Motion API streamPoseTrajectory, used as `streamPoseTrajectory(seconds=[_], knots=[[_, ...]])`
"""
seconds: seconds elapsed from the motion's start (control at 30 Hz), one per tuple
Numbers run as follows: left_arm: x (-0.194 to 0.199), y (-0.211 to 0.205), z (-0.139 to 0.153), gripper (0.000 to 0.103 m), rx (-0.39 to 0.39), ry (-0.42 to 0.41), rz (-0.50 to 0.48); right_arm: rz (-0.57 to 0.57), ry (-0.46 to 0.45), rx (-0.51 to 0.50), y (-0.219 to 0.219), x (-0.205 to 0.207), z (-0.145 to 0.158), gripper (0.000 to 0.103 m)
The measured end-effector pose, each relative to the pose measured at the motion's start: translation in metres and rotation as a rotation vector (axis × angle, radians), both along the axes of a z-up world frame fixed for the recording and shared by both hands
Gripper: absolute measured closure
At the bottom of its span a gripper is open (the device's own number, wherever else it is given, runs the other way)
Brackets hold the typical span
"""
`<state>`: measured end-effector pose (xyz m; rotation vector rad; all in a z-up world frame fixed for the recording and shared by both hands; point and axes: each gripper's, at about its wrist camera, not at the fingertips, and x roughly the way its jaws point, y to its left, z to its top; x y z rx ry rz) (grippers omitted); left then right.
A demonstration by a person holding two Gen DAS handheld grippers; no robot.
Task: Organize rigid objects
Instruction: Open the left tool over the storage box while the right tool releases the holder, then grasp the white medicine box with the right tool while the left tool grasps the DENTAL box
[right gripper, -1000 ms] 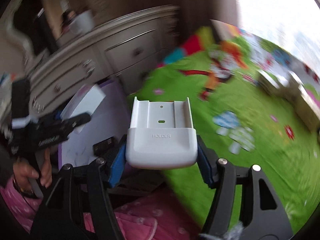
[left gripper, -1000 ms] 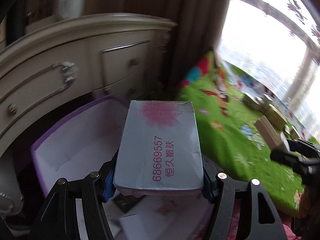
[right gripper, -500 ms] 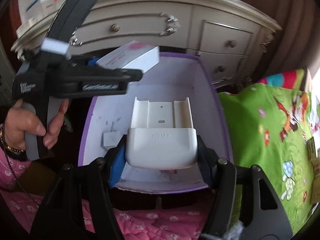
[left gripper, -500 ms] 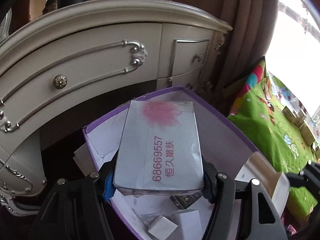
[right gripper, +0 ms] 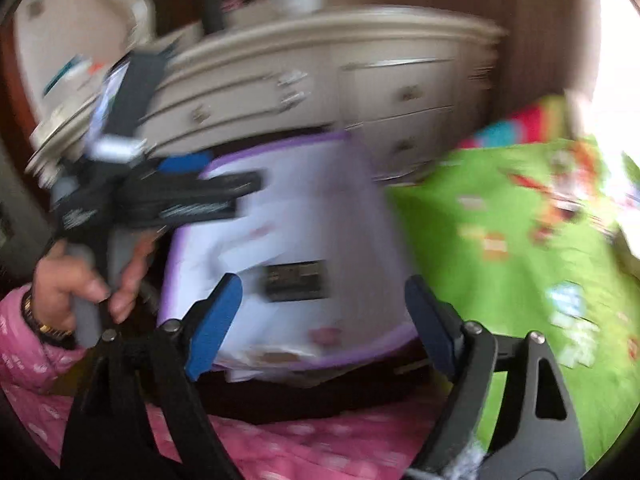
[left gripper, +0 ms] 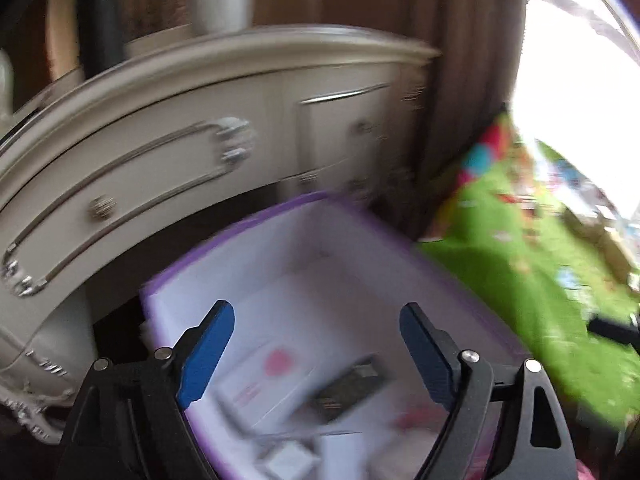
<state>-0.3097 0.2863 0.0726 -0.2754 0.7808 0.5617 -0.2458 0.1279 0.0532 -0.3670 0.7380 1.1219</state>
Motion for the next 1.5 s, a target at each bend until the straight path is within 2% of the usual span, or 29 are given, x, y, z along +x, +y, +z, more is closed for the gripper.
streamPoseTrajectory(seconds=[0.07, 0.17, 0.27, 0.33, 0.43, 0.6, 0.7, 0.8, 0.9, 0.97, 1.0, 1.03, 1.07, 1.2, 1.3, 1.4, 1.47, 1.5], knots=[[0.02, -0.028, 0.003, 0.015, -0.031, -0.022, -0.103, -0.109, -0.007, 0.011, -0.031, 0.024, 0.003, 0.014], [0.063, -0.084, 0.0, 0.015, -0.068, 0.0, -0.294, -0.348, 0.008, -0.001, -0.104, 0.072, -0.006, 0.013], [0.113, -0.151, -0.014, 0.015, -0.095, 0.046, -0.512, -0.588, 0.008, -0.071, -0.178, 0.108, -0.024, 0.013], [0.148, -0.196, -0.026, 0.015, -0.109, 0.068, -0.643, -0.693, -0.008, -0.116, -0.22, 0.125, -0.032, 0.013], [0.199, -0.247, -0.046, 0.015, -0.127, 0.105, -0.749, -0.844, 0.005, -0.127, -0.299, 0.159, -0.043, 0.013], [0.254, -0.297, -0.071, 0.014, -0.203, 0.122, -0.786, -1.079, 0.083, -0.143, -0.416, 0.232, -0.052, 0.013], [0.264, -0.317, -0.076, 0.011, -0.13, 0.108, -0.79, -1.034, 0.093, -0.143, -0.447, 0.278, -0.054, 0.013], [0.263, -0.328, -0.082, 0.008, -0.039, 0.113, -0.817, -0.988, 0.055, -0.256, -0.447, 0.318, -0.064, 0.012], [0.261, -0.341, -0.082, 0.006, -0.008, 0.14, -0.876, -0.94, 0.066, -0.233, -0.45, 0.35, -0.07, 0.01], [0.259, -0.357, -0.083, 0.006, 0.012, 0.159, -0.95, -0.937, 0.083, -0.211, -0.449, 0.359, -0.072, 0.011], [0.261, -0.367, -0.083, 0.006, 0.021, 0.166, -0.981, -0.93, 0.093, -0.185, -0.449, 0.36, -0.073, 0.023], [0.265, -0.379, -0.082, 0.006, 0.025, 0.174, -1.016, -0.92, 0.061, -0.171, -0.446, 0.356, -0.072, 0.036], [0.27, -0.39, -0.083, 0.006, 0.024, 0.184, -1.041, -0.911, 0.04, -0.154, -0.443, 0.35, -0.069, 0.059], [0.306, -0.44, -0.083, 0.006, 0.018, 0.195, -1.094, -0.969, 0.032, -0.219, -0.443, 0.312, -0.065, 0.059], [0.341, -0.475, -0.083, 0.006, 0.027, 0.19, -1.093, -1.013, 0.046, -0.203, -0.454, 0.273, -0.065, 0.059], [0.38, -0.501, -0.087, 0.006, 0.05, 0.185, -1.031, -1.06, 0.066, -0.155, -0.465, 0.231, -0.065, 0.058], [0.404, -0.505, -0.089, 0.007, 0.002, 0.191, -0.971, -1.061, 0.049, -0.148, -0.464, 0.213, -0.065, 0.058], [0.411, -0.505, -0.088, 0.017, 0.003, 0.179, -0.942, -1.069, 0.042, -0.14, -0.463, 0.204, -0.066, 0.057]])
